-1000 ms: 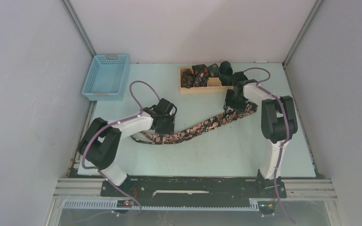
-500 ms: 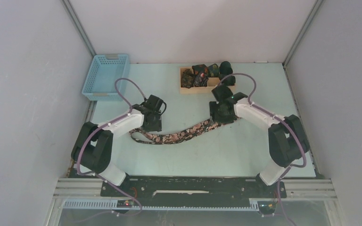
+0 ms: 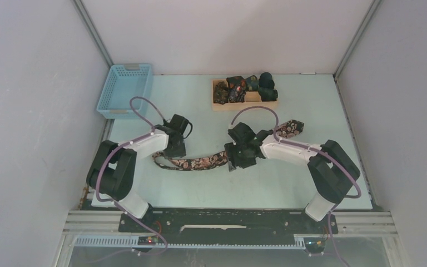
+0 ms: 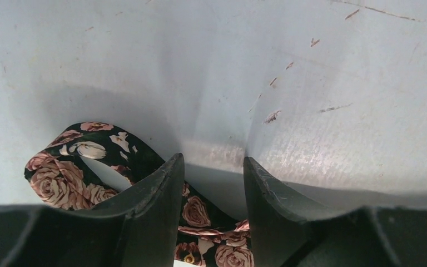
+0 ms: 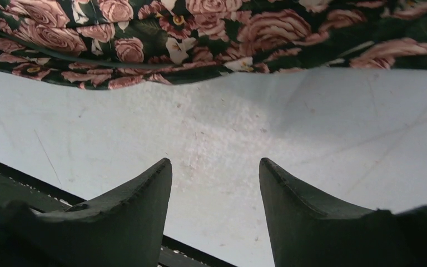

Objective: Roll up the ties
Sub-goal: Flatten out the tie at the center of the board.

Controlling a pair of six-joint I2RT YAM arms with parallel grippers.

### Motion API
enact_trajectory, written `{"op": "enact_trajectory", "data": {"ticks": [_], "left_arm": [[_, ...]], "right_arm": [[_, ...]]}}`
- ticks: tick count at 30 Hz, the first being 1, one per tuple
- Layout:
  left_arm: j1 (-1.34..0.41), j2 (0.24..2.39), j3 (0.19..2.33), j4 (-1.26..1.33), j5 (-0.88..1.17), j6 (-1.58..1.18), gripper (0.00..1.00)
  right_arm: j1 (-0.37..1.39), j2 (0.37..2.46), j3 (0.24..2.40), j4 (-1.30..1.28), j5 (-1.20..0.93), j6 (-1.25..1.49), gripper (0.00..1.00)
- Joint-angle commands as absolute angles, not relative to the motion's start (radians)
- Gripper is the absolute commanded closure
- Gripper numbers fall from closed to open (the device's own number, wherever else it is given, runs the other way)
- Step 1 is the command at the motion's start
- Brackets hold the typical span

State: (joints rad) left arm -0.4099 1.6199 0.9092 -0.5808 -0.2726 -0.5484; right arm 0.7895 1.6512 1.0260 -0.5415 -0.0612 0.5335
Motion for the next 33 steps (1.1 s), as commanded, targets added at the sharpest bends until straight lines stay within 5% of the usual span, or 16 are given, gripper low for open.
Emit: {"op": "enact_trajectory", "data": {"ticks": [1,9,18,33], "left_arm": [[-0.41,1.608,0.802,-0.611,-0.263,-0.644,0.51],[-0.41,1.283,0.694,-0.657,-0.308,-0.817,0.47],[-0.353,1.029,0.804,-0.841,-0.436,-0.812,0.36],[-0.292,0.95,0.867,-0.905,-0.27,-0.562,0.36]], "right_arm": [[0.784,1.723,1.084,-0.47,-0.108,0.531,0.39],[0.743,1.814,1.157,-0.461,-0.143,0.488,0.39],[0.84,1.786,1.218,-0.53,-0.107,0.458,0.38],[1.17,1.956,1.346,-0.376,-0.114,0.519,0.42]]}}
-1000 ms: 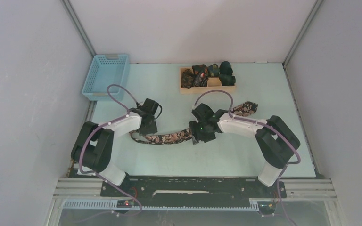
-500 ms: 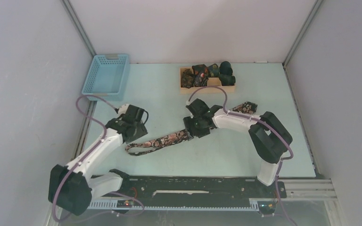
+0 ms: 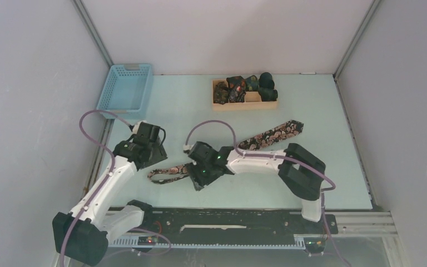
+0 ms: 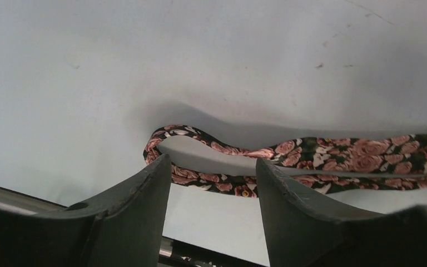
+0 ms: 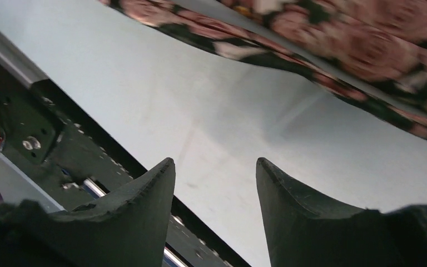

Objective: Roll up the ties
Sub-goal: Flatten out the tie at the center of the board.

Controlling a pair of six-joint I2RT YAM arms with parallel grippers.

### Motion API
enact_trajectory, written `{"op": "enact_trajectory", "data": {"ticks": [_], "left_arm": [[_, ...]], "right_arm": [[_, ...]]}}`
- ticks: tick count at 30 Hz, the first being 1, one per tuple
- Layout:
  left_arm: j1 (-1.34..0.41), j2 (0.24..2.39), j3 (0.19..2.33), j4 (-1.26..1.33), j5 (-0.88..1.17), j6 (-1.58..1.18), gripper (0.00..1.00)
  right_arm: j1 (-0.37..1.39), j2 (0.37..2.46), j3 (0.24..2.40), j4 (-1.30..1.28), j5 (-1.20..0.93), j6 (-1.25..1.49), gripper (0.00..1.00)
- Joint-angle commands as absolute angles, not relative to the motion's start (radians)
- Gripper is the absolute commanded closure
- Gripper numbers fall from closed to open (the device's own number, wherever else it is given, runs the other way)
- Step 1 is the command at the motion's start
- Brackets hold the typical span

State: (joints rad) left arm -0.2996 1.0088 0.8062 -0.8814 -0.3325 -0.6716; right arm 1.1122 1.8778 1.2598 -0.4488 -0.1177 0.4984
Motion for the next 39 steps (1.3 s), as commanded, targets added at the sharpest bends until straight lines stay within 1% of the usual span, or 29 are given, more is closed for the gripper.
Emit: {"op": "enact_trajectory", "data": {"ticks": [1,4,7,11,18,25,32,39], "left_arm": [[-0.292,0.93,0.869,-0.911,-0.268,-0.547,0.36],[-0.291,0.867,0.862,-0.908,-0.269,-0.528,0.35],[-0.291,0.817,0.844,-0.872,-0.215,-0.505,0.34],[-0.292,0.766,0.812,-0.839,-0.228,-0.506,0.34],[-0.292,0.653,0.791,-0.812,-0.228,-0.5,0.34],[-0.292,0.663,0.788,-0.809,-0.229,-0.498,0.33],[-0.292,0.72,0.788,-0.807,-0.226,-0.497,0.33],[-0.292,0.733,0.793,-0.816,-0.263,-0.506,0.34]], "right_arm": [[1.188,1.977,1.361,-0.371,-0.11,0.519,0.43],[1.217,2.038,1.414,-0.353,-0.12,0.516,0.43],[1.223,2.097,1.466,-0.354,-0.112,0.515,0.44],[1.212,2.165,1.555,-0.366,-0.085,0.501,0.45],[1.129,2.301,1.787,-0.465,-0.065,0.437,0.45],[1.043,2.382,1.94,-0.503,-0.152,0.44,0.45],[0.993,2.431,1.999,-0.514,-0.239,0.452,0.46],[1.019,2.321,1.944,-0.513,-0.295,0.426,0.46]]}}
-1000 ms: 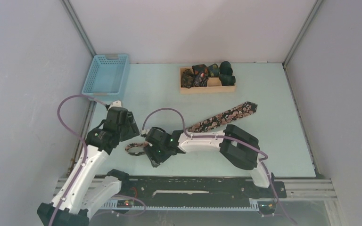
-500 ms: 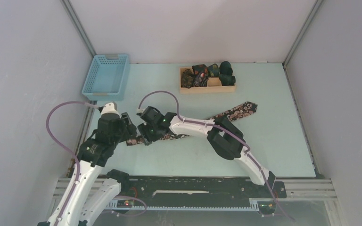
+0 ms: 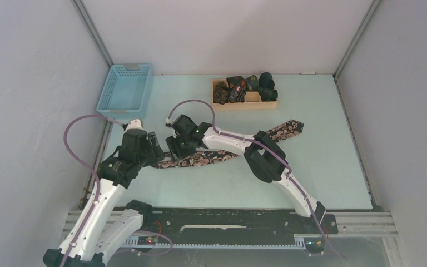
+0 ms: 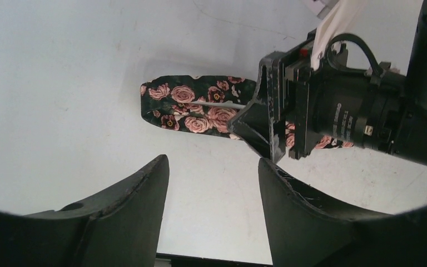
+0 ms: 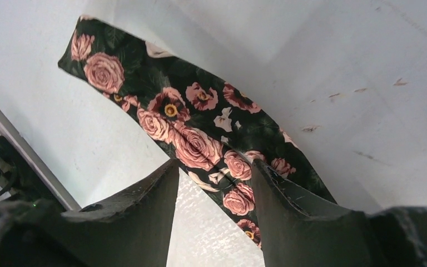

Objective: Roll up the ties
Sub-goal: Flatten out the tie at the center of the board.

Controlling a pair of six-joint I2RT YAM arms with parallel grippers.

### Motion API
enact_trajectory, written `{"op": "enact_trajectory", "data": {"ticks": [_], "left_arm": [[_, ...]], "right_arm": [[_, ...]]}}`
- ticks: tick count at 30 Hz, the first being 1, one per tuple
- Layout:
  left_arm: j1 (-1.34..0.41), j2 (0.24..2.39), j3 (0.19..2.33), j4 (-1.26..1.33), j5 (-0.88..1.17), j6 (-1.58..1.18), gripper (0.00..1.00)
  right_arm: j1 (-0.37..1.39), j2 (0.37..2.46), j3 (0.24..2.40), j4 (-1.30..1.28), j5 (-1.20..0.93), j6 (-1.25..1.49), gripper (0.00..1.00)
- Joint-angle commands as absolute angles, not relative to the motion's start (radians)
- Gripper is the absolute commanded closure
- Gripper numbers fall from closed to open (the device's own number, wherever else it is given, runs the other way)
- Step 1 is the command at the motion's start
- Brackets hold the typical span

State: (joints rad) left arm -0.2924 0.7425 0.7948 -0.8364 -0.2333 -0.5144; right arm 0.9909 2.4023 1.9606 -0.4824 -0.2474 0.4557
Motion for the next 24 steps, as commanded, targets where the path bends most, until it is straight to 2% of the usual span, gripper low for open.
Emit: {"op": "enact_trajectory", "data": {"ticks": [1,6,16,21,24], "left_arm": [[-0.29,0.733,0.793,-0.816,-0.268,-0.512,0.34],[-0.29,0.762,0.793,-0.798,-0.243,-0.526,0.35],[-0.29,0.897,0.866,-0.806,-0.129,-0.416,0.35],[-0.29,0.951,0.83,-0.724,-0.101,-0.425,0.34],[-0.29,0.998,0.873,-0.766,-0.102,-0.388,0.35]], "right_arm": [[1.026,2.282,1.918,-0.513,-0.297,0.424,0.46],[1.028,2.082,1.701,-0.448,-0.261,0.438,0.46],[0.933,1.758,1.254,-0.507,-0.054,0.529,0.45],[0.865,1.685,1.151,-0.567,0.049,0.596,0.45],[0.829,1.652,1.138,-0.605,0.102,0.61,0.42]]}}
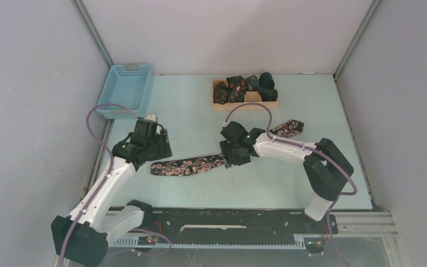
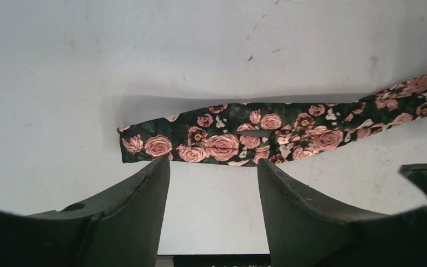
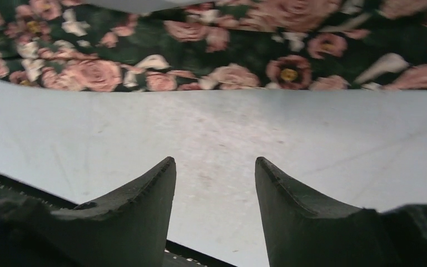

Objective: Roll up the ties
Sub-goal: Flatten out the tie at the center of the board.

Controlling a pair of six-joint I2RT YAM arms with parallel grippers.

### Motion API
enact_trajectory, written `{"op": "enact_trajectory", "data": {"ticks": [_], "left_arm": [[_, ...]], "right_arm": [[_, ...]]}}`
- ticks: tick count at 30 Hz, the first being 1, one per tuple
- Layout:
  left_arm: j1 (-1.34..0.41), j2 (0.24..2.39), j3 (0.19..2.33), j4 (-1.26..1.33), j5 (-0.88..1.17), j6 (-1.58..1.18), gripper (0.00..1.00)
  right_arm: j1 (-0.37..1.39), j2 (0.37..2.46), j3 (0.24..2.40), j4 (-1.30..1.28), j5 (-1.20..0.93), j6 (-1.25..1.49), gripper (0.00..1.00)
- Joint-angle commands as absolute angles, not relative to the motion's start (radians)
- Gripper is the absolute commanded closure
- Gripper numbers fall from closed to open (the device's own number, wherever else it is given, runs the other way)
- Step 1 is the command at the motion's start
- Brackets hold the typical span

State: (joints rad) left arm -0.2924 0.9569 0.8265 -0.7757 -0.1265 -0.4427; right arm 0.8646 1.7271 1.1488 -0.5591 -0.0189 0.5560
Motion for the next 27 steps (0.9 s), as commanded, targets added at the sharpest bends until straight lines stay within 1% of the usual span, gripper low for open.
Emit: {"op": "enact_trajectory", "data": {"ticks": [1,5,13,16,20,27], "left_arm": [[-0.29,1.001,0.879,-0.774,-0.107,-0.374,0.35],[-0.29,0.963,0.848,-0.773,-0.145,-0.339,0.35],[-0.293,0.926,0.831,-0.757,-0.133,-0.34,0.36],[-0.294,0.917,0.831,-0.755,-0.12,-0.343,0.36],[-0.298,0.887,0.82,-0.744,-0.113,-0.353,0.36],[-0.339,0.858,0.811,-0.738,-0.126,-0.36,0.36]], "right_arm": [[0.817,1.639,1.138,-0.615,0.118,0.61,0.4],[0.74,1.603,1.138,-0.646,0.169,0.615,0.33],[0.592,1.556,1.117,-0.642,0.156,0.76,0.31],[0.582,1.559,1.123,-0.626,0.182,0.816,0.24],[0.574,1.624,1.192,-0.677,0.253,0.88,0.15],[0.55,1.814,1.341,-0.783,0.328,0.946,0.12]]}}
